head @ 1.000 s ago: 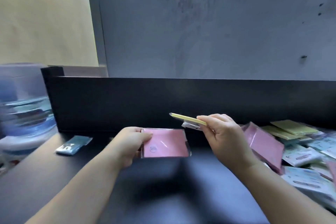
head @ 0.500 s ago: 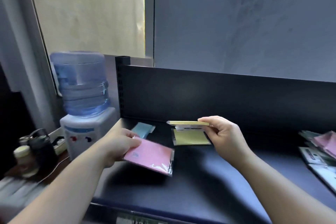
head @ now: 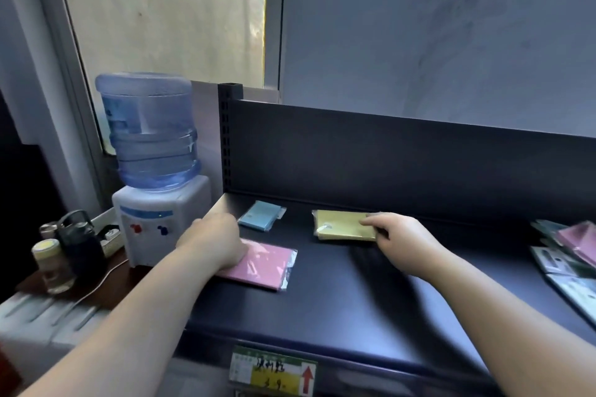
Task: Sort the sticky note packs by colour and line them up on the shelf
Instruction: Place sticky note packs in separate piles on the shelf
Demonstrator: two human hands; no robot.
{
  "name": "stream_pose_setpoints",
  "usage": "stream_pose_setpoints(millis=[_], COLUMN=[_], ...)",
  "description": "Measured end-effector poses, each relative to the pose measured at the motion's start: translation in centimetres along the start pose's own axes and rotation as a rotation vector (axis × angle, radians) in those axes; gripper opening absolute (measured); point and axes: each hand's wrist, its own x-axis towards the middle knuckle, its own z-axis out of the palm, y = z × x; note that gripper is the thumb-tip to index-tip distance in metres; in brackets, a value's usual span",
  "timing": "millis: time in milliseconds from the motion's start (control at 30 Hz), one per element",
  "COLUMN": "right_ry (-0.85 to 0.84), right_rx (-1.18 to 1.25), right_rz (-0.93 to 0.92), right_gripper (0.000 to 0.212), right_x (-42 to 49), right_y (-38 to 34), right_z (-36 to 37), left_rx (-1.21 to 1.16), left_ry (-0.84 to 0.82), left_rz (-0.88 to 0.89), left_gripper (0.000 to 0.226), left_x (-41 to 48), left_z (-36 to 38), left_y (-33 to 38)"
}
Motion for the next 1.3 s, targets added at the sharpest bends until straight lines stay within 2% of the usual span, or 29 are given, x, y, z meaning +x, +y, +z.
stream_pose_setpoints(millis=[67, 167, 400, 633, 767, 833, 1033, 1167, 1300], right_ry=[0.014, 0.015, 0.073, 0.124, 0.147, 0.147, 0.185, 0.111, 0.026], right_rx=[0.022, 0.039, -0.004, -0.016, -0.049, -0.065, -0.157, -0.269, -0.37], right_rz=[0.0, -0.003, 0.024, 0.129, 0.175, 0.2, 0.263, 0.314, 0.276], right_gripper=[0.038, 0.033, 0.03, 0.029, 0.027, 0.029, 0.028, 0.031, 0.038], right_x=[-0.8, -2.3, -6.8, -11.8, -14.1, -15.1, -16.0, -15.4, -13.8], right_y=[-0.4, -0.3, 4.1, 13.1, 18.7, 21.3, 29.0, 32.7, 34.6], right_z=[-0.9, -2.4, -7.2, -12.5, -15.7, -17.3, -20.7, -21.9, -21.8], left_rx=[0.047, -0.034, -0.215, -0.332, -0.371, -0.383, -0.233, -0.129, -0.08], left_ry=[0.027, 0.037, -0.059, -0.156, -0.184, -0.174, -0.117, -0.055, -0.051], left_rz=[0.049, 0.187, 0.479, 0.629, 0.653, 0.66, 0.593, 0.479, 0.39], left_gripper=[0.029, 0.043, 0.045, 0.033, 0.024, 0.026, 0.051, 0.065, 0.074], left_x=[-0.3, -0.8, -4.2, -8.4, -10.7, -11.5, -12.7, -12.9, -13.1], left_z=[0.0, 0.2, 1.2, 3.3, 4.7, 5.6, 8.5, 9.9, 10.4], left_y=[1.3, 4.5, 15.6, 28.0, 35.4, 38.8, 46.1, 48.4, 49.3])
